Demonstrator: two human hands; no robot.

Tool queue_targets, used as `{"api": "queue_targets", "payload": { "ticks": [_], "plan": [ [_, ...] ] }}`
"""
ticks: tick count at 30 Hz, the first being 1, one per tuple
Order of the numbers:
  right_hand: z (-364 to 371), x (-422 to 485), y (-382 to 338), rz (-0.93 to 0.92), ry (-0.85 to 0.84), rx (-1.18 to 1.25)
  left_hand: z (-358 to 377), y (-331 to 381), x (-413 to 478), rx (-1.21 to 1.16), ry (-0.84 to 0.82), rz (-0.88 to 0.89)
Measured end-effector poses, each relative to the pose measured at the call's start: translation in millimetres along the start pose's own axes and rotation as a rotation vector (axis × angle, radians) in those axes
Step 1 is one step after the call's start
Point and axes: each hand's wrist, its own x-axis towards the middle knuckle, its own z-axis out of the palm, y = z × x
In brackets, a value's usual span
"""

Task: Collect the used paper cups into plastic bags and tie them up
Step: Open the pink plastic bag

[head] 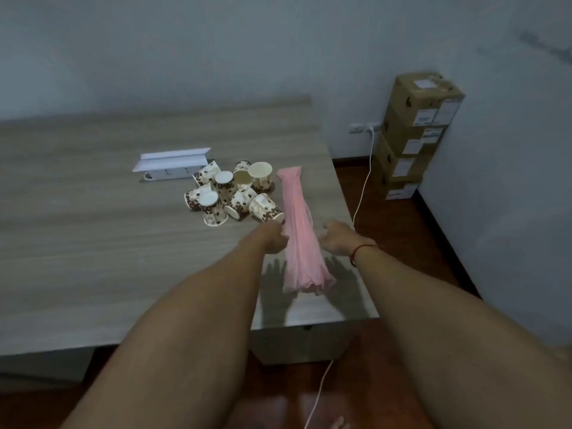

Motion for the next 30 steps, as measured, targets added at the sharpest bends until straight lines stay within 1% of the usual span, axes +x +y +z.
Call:
{"api": "queue_targets", "payload": {
  "ticks": [3,4,9,10,11,12,13,14,16,18,19,21,23,25,27,30],
  "plan": [
    [17,10,14,0.050,-0.049,0.009,25,-2,8,-0.068,-0.078,-0.083],
    [25,12,19,0.063,-0.076,0.022,37,-5,12,-0.091,-0.076,-0.097],
    [63,31,44,0.113,-0.158,0.139,78,-5,28,-0.177,-0.185,-0.196],
    [71,36,51,0.135,-0.181,0.194,83,-4,32,-0.191,-0.200,-0.204],
    [76,38,54,0.204,-0.213,0.346,87,-2,33,-0.203,-0.204,-0.209],
    [85,44,59,0.272,-0.227,0.524,89,0,35,-0.213,-0.209,-0.210],
    [89,46,61,0.330,-0.222,0.651,92,1,39,-0.221,-0.218,-0.205],
    [86,40,55,0.342,-0.214,0.754,93,3,42,-0.230,-0.236,-0.194],
    [81,35,53,0.316,-0.171,0.796,94,8,46,-0.274,-0.285,-0.167],
    [75,32,57,0.205,-0.110,0.714,92,16,49,-0.338,-0.307,-0.146],
    [73,33,61,0.158,-0.086,0.604,92,18,52,-0.345,-0.286,-0.134],
    [63,34,65,0.150,-0.033,0.543,88,21,59,-0.337,-0.241,-0.114],
    [47,34,65,0.094,0.050,0.405,79,28,65,-0.374,-0.201,-0.082],
    [27,33,65,0.046,0.135,0.330,66,40,71,-0.406,-0.174,-0.054],
    [9,35,63,0.057,0.208,0.296,52,52,77,-0.435,-0.145,-0.036],
    [-16,35,62,0.161,0.322,0.302,30,66,84,-0.438,-0.126,-0.046]
  ]
}}
